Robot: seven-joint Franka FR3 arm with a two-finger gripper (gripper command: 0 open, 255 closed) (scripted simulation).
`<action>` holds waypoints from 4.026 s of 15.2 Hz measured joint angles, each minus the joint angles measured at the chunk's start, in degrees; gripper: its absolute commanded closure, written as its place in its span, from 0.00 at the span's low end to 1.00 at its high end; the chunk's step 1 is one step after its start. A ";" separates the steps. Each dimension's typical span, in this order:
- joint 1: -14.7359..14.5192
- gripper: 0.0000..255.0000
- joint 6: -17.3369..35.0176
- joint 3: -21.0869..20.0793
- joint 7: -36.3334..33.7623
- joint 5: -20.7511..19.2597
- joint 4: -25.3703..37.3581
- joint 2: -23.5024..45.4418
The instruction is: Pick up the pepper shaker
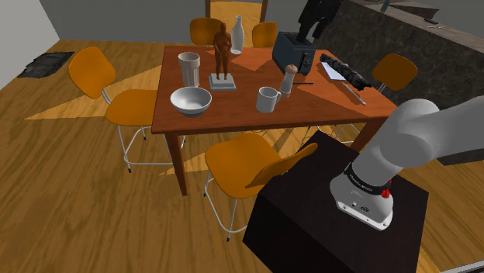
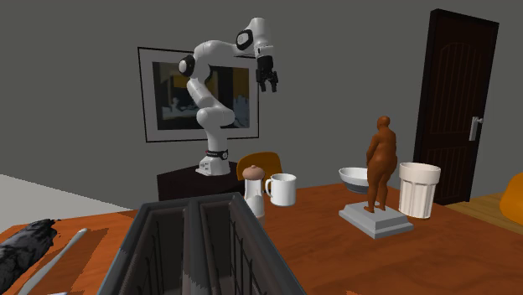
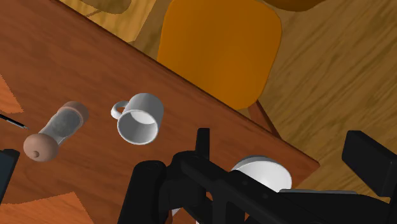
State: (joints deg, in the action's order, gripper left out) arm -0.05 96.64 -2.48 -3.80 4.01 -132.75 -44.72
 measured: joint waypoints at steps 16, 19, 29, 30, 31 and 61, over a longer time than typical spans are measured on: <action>5.04 0.00 15.23 10.36 12.85 -8.28 -1.81 16.47; 6.00 0.00 17.69 12.56 15.58 -9.45 -0.04 21.06; 8.82 0.00 26.44 18.89 24.49 -10.16 8.42 39.27; 9.15 0.00 27.25 19.38 25.39 -9.98 9.40 41.13; 9.52 0.00 27.52 19.84 26.26 -9.89 10.41 42.50; 15.04 1.00 35.12 21.96 35.46 -4.80 24.68 65.29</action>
State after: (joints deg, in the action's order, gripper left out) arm 14.99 131.76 19.49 31.66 -0.79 -108.07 20.57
